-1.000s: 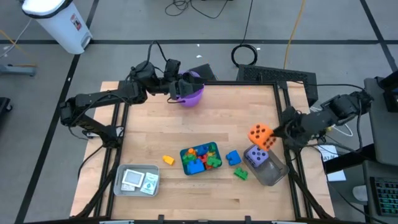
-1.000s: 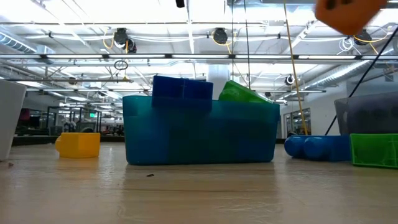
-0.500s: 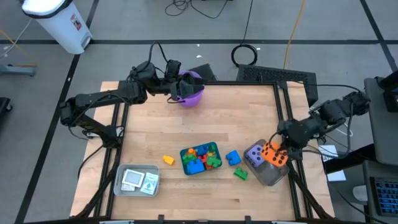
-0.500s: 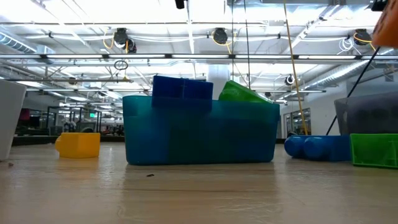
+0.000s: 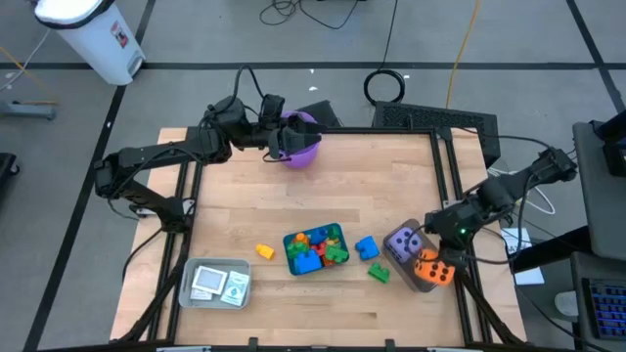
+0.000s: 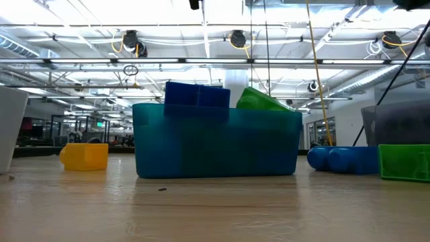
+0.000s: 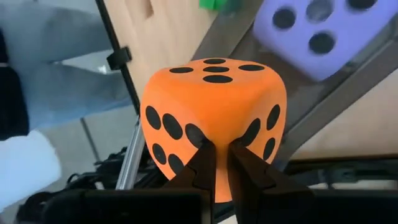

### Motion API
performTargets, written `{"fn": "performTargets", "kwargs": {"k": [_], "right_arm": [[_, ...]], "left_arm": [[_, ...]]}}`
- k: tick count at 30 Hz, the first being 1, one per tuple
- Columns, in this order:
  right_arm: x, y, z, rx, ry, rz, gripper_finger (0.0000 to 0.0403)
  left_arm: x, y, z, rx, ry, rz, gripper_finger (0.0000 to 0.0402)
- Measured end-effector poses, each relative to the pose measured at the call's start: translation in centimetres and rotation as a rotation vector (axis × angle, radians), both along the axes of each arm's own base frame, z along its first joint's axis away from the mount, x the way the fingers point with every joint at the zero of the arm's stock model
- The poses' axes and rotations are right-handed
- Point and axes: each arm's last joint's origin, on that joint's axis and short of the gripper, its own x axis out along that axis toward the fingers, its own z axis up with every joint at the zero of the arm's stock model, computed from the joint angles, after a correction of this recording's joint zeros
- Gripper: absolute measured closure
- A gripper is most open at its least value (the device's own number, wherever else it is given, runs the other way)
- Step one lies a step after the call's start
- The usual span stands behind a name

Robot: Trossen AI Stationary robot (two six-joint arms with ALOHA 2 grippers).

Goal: Pick & Place Toys
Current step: Put the orange dice into the black bin, then put the blue game piece into the blue bin

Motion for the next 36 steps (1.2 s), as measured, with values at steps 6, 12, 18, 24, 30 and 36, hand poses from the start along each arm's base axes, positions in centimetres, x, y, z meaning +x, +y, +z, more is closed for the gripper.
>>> {"fn": "performTargets", "kwargs": {"k": [6,12,18,24,30,36], "right_arm": [[0.0,0.3,-2.1,0.062,0.016,-0.016,0.0386],[-0.4,0.1,-3.7,0.076,0.034,-0.064,0.0386],[-0.5,0.1,-5.1,0.088,0.036,-0.09,0.0386],[-0.4,0.1,-6.7,0.081,0.059,-0.099,0.0373],[-0.5,0.0,-6.9,0.079,0.04,-0.101,0.0323],[-1.0,-0.3,-6.5,0.097,0.023,-0.133,0.0254]], "left_arm": [[0.0,0.0,-0.1,-0.002,0.005,0.0,0.0002],[0.0,0.0,-0.1,-0.003,0.008,-0.001,0.0002],[0.1,0.0,-0.2,-0.006,0.017,-0.001,0.0002],[0.1,0.0,-0.3,-0.009,0.027,-0.002,0.0002],[0.2,-0.3,-0.3,-0.007,0.026,-0.011,0.0002],[0.3,-0.8,-0.3,-0.003,0.025,-0.023,0.0002]]}}
